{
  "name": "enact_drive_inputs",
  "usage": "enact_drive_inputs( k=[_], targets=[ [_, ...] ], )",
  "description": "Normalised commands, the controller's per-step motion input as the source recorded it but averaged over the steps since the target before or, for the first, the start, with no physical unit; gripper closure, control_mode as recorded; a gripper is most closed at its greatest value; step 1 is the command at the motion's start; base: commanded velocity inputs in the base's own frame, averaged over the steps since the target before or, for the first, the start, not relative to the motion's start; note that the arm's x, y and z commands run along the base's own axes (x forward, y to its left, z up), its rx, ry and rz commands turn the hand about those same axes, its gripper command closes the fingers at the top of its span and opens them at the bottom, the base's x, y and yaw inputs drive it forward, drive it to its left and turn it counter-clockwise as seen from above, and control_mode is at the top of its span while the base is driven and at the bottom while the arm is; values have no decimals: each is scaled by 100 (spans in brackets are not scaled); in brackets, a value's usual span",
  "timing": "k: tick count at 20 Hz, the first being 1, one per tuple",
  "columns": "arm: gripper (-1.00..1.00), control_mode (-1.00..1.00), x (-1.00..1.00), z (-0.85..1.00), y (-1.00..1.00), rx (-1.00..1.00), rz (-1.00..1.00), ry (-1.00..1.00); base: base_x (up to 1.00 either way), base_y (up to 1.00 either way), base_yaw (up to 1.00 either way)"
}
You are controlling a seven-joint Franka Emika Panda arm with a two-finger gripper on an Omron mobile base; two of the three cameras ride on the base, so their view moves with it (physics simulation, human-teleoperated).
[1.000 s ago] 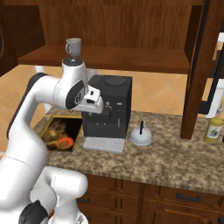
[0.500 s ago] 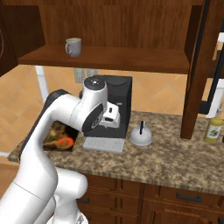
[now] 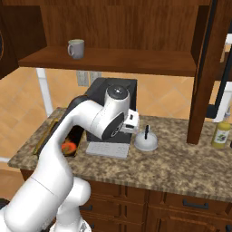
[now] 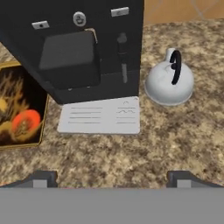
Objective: Pick the kettle from the counter and place it on the tray. Then pick the mug from the cabinet and place it on the tray. Then close the cabinet doors.
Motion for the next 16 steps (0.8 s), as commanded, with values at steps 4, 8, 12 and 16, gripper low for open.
enact_drive_inputs(
  k=[4,8,12,16],
  targets=[
    [-100,-100,22,-28,-46,0,0,0,0,0,0],
    [-100,-100,38,-39,-32,-1,0,0,0,0,0],
    [-100,-100,30,-47,-28,0,0,-1,0,0,0],
    [-100,-100,39,-35,-21,-3,0,-5,0,0,0]
  ],
)
